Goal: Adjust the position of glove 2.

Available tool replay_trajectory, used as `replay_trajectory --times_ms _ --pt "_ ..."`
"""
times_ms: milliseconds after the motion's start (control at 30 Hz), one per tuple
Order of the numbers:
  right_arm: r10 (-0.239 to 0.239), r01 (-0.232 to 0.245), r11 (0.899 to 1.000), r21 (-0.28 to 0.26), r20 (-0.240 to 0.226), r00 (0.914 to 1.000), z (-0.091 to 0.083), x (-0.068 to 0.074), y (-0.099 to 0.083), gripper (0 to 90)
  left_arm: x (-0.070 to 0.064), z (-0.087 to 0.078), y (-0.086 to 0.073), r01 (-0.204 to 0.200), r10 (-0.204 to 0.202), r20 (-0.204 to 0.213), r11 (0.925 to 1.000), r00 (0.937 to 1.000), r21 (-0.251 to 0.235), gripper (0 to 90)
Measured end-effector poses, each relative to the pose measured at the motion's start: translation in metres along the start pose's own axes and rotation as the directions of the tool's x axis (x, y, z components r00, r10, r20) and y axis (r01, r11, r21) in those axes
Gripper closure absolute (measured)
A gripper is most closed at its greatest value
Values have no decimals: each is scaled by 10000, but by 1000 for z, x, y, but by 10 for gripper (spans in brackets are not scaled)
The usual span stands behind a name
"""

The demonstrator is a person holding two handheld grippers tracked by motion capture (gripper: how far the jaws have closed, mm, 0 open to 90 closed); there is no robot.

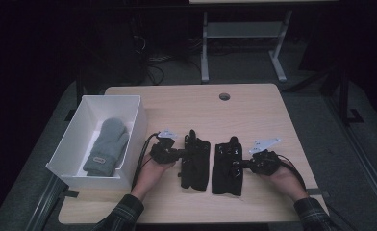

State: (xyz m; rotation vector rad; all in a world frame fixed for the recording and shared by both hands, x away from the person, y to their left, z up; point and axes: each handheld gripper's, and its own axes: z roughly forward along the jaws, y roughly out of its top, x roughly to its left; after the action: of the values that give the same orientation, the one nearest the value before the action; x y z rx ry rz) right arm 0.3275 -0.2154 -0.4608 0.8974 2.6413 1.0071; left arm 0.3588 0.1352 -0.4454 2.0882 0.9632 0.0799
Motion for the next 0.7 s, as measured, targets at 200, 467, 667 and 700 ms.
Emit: replay_trajectory --times_ms 200,467,667,700 --pt "-205 204 9998 -26 -221 9995 7 8 7 900 0 -7 4 -129 130 647 9999 9978 -15 882" --pt "-255 251 9996 -92 -466 9986 11 13 11 900 -5 -15 7 181 -130 1424 9992 9897 -344 882" --pt "-282 275 9996 -107 -765 9967 15 19 14 900 -11 -19 13 -2 77 1611 9989 9869 -463 882" --pt "-321 314 9995 -93 -862 9958 16 20 15 900 -12 -19 13 25 55 1625 9988 9867 -494 882"
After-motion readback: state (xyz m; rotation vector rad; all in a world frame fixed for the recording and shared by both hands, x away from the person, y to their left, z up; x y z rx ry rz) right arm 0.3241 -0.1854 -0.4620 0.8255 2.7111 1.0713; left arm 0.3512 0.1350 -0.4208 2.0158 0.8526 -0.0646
